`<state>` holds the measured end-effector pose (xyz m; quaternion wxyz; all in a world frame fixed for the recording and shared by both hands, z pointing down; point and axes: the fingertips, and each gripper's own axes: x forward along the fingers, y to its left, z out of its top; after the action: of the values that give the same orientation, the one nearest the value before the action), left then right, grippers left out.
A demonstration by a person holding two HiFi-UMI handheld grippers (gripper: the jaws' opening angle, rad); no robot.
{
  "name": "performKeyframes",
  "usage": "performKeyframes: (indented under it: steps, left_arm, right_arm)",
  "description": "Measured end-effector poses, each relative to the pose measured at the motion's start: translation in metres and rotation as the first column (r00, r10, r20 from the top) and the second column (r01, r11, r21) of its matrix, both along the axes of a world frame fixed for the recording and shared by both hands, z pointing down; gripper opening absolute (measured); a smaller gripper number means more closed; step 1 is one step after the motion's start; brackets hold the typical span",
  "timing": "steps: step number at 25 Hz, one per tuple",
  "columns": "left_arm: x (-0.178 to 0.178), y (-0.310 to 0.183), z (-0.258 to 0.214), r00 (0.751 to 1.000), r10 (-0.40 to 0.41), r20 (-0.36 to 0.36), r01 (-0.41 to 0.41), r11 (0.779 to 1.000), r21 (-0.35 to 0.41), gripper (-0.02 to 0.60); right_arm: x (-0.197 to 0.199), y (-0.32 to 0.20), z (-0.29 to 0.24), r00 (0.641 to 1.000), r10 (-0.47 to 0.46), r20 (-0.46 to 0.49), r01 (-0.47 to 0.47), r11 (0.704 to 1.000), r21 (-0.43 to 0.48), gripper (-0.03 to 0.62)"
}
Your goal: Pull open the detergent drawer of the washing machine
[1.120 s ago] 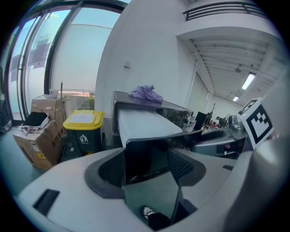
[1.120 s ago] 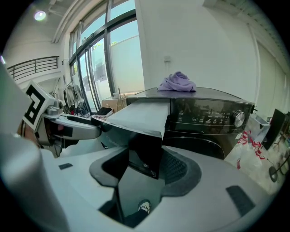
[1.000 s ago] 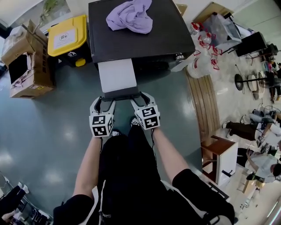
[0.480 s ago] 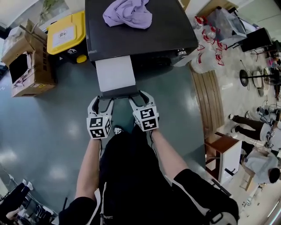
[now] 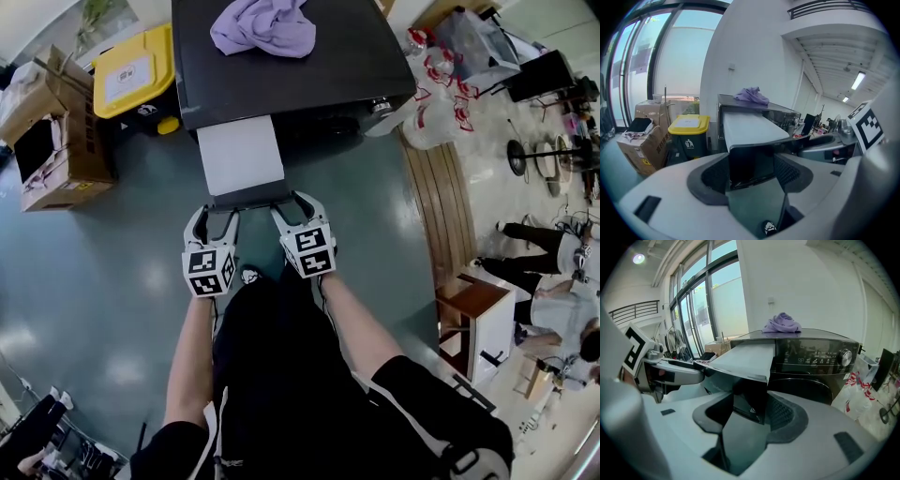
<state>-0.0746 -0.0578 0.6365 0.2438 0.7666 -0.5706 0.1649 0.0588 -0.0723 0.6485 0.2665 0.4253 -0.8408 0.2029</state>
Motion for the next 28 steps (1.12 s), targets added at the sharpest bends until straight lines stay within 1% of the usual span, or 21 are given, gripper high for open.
performKeyframes:
  steps: [13,23,28]
  left_arm:
    - [0.002,0.008,0.001,1.000,0.000,-0.004,0.000,1.000,0.005,0.282]
    - [0.005,0.023,0.002,1.000,-0.005,-0.002,0.005,1.000,-0.009,0.282]
    - [0.006,0.030,0.001,1.000,-0.014,-0.001,0.014,1.000,-0.003,0.282]
  right_arm:
    - [0.001,0.007,-0.001,1.000,0.001,-0.002,-0.001,1.000,0.011,0.215]
    - [0.004,0.023,0.001,1.000,-0.005,-0.003,0.005,1.000,-0.007,0.213]
    - [0.006,0.030,0.000,1.000,-0.003,-0.008,0.002,1.000,-0.008,0.213]
